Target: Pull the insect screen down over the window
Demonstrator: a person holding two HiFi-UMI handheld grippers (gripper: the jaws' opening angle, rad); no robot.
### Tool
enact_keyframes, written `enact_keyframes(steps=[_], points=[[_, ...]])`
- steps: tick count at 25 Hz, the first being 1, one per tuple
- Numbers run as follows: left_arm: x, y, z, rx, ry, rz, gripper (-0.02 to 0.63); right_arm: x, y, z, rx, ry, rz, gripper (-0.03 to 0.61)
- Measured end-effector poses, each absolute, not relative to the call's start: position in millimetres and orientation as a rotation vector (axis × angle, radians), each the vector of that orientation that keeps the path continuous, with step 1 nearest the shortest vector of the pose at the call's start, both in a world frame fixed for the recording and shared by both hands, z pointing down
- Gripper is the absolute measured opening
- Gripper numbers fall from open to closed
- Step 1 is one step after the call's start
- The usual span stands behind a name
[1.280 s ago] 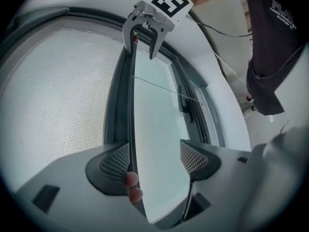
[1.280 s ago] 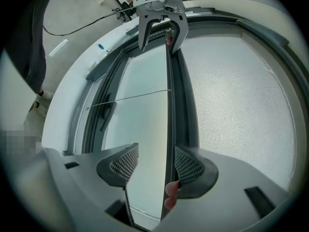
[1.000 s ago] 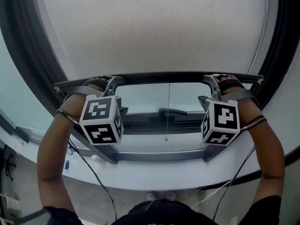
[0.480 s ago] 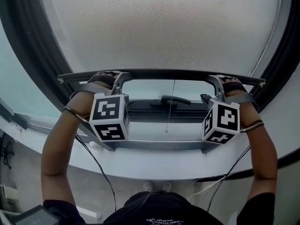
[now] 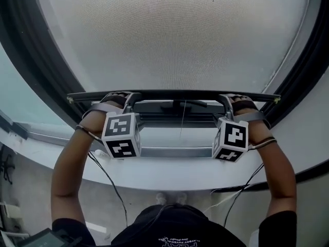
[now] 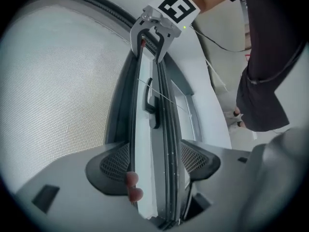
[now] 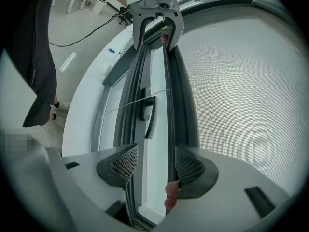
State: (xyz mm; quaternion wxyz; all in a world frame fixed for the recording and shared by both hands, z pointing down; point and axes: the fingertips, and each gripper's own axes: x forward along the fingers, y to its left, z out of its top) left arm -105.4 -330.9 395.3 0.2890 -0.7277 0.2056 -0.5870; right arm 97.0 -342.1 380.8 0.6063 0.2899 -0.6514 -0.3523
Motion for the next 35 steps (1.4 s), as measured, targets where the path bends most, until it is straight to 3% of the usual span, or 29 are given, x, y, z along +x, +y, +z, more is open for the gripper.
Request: enact_keyframes(steps=[5, 20, 29, 35], points=[[-103, -325, 441, -1.994, 0.524, -1.579, 0.331, 98, -335, 428, 0.62, -1.542, -0.747, 0.241], [-103, -329, 455, -1.984, 0.586, -1.598, 0.33, 97, -335, 440, 0.656, -1.529, -0.725, 0.241], [-101, -322, 524, -2.054, 0.54, -1.681, 0.328, 97, -330, 511, 0.579, -1.558, -0.656, 0.241], [-94, -324, 524, -2.051, 0.584, -1.638, 0.328, 96, -334, 515, 0.648, -1.58, -0.668, 0.241]])
